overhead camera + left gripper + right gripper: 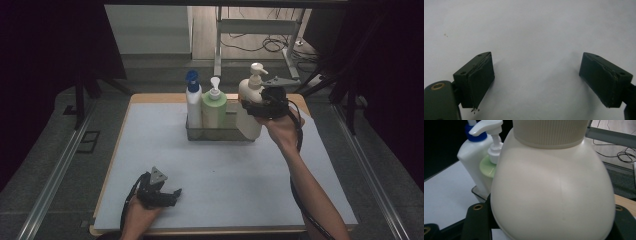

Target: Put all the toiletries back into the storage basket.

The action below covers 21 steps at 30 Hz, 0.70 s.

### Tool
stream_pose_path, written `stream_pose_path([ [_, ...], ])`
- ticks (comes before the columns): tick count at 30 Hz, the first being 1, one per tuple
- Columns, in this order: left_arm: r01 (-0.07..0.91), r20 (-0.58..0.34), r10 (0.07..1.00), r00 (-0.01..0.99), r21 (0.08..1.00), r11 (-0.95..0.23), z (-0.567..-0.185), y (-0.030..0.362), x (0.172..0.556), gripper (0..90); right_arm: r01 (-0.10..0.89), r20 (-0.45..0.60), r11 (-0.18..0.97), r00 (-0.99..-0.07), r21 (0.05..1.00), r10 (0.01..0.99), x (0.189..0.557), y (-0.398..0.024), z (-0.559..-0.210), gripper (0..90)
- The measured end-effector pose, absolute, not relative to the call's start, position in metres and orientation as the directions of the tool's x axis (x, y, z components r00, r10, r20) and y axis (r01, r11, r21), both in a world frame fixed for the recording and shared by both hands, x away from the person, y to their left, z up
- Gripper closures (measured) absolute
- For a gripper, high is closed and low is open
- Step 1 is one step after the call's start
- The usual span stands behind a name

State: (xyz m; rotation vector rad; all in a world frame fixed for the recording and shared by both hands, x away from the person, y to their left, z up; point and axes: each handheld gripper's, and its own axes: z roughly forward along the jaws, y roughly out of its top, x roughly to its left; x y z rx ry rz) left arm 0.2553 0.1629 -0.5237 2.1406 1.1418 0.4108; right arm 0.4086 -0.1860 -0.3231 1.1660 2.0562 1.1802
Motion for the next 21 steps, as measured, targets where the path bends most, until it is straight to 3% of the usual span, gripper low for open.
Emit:
stream_pose_path([
  [21, 0.612, -0.034, 0.823, 0.567, 0.686, -0.394, -0.524, 0.163, 0.255, 12.2, 0.435, 0.006, 0.218, -0.457, 0.874, 0.889, 0.445, -0.177, -0.336, 37.5],
])
